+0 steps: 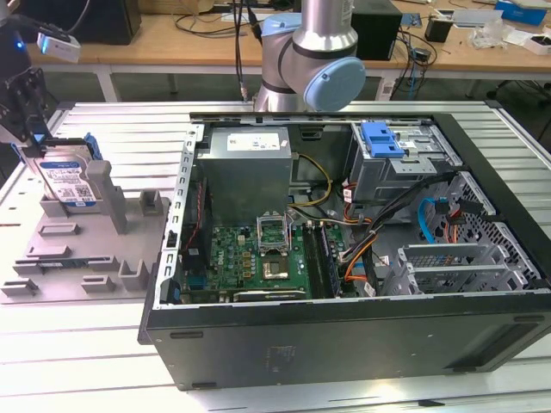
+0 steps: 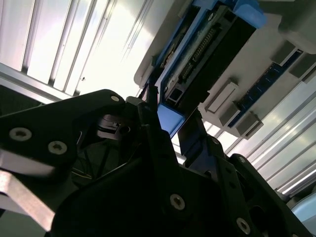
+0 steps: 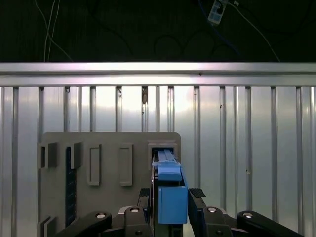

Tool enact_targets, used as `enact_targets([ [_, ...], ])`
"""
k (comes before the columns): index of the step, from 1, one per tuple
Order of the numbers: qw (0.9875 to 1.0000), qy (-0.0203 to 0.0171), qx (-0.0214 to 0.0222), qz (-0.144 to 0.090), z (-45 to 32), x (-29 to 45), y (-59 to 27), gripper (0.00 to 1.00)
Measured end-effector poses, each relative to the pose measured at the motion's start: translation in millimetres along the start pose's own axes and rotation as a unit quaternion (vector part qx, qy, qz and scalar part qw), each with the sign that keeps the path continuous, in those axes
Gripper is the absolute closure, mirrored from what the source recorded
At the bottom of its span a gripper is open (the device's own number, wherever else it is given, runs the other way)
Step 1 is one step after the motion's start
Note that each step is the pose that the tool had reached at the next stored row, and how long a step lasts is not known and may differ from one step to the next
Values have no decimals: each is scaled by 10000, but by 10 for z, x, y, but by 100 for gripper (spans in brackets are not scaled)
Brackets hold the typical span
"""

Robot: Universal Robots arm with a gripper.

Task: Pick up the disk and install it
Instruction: 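Pick up the disk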

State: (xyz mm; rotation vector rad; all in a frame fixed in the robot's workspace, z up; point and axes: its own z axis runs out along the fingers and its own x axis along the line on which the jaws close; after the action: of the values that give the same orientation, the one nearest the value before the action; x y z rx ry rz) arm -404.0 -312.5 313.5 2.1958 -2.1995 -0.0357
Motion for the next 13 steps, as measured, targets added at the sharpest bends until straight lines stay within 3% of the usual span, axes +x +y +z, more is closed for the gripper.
enact_targets([
  [13,10000,-4,0,-5,81,0,11,56],
])
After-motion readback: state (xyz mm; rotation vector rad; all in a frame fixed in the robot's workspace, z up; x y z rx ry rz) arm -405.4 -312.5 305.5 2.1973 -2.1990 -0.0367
